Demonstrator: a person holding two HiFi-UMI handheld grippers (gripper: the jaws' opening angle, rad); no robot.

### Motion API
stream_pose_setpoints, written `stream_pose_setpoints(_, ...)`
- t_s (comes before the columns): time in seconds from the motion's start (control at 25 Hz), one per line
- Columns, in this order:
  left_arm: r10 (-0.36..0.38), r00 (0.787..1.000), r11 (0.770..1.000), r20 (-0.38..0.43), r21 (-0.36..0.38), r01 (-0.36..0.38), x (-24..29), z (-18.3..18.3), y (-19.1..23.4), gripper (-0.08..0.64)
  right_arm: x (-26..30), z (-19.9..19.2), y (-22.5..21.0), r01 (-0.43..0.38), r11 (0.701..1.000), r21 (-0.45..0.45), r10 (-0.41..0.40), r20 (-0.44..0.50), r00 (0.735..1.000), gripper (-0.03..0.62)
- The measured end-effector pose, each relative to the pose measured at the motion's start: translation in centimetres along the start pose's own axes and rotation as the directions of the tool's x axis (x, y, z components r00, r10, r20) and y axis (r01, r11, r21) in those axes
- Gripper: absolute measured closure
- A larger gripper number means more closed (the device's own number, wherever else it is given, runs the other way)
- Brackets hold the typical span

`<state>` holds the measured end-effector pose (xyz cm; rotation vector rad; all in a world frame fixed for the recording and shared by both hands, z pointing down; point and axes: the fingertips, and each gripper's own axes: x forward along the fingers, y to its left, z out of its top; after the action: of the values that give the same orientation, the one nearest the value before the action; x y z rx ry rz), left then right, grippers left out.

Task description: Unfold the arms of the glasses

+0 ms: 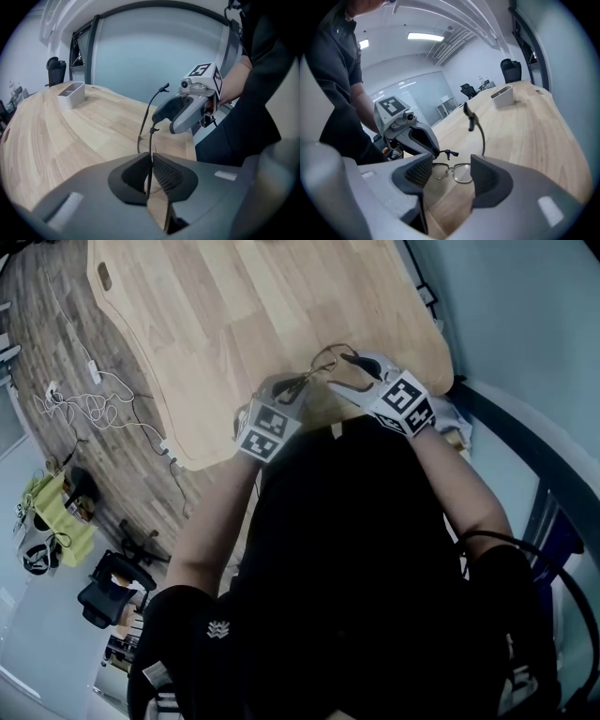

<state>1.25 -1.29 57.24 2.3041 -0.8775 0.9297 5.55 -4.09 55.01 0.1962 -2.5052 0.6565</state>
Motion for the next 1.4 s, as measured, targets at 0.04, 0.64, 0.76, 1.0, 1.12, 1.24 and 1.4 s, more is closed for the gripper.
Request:
stream_pose_setpoints(0.04, 0.0, 1.0, 1.0, 0.002, 0.009, 0.0, -0.3, -0.1, -0.2, 0.525, 0.3, 0.1, 0.5, -0.024, 1.0, 0.006, 0.024, 0.001, 1.0, 0.348)
stream_pose_setpoints(0.64, 0.033, 0.997, 0.999, 0.071, -0.011, -0.033, -2.6, -0.6, -0.9, 0.489, 0.9, 2.9, 6.5, -0.205, 0.978, -0.04, 0.205, 0.021, 0.978, 0.348)
stream_pose_setpoints(0.76, 0.051, 0.993, 0.998, 0.107, -0.039, -0.047, -3.9, -1.1, -1.3, 0.479, 1.0, 3.3, 7.6, -0.231, 0.971, -0.056, 0.232, 0.008, 0.973, 0.348)
stream_pose_setpoints(1.0, 0.166, 0.968, 0.982, 0.191, -0.119, -0.145, -6.7, -1.8, -2.0, 0.479, 0.5, 2.7, 9.2, -0.295, 0.95, -0.101, 0.295, -0.019, 0.955, 0.348)
stream_pose_setpoints(1.12, 0.236, 0.945, 0.967, 0.226, -0.146, -0.207, -9.0, -2.1, -1.1, 0.479, 0.9, 3.2, 10.7, -0.336, 0.935, -0.115, 0.333, -0.047, 0.942, 0.348)
stream_pose_setpoints(1.24, 0.3, 0.922, 0.947, 0.244, -0.191, -0.257, -11.0, -2.4, 0.2, 0.479, 1.4, 3.9, 12.7, -0.378, 0.917, -0.131, 0.371, -0.075, 0.926, 0.348)
stream_pose_setpoints(1.4, 0.36, 0.898, 0.92, 0.254, -0.26, -0.295, -12.4, -3.5, 1.3, 0.479, 2.5, 4.0, 14.6, -0.416, 0.896, -0.155, 0.403, -0.108, 0.909, 0.348)
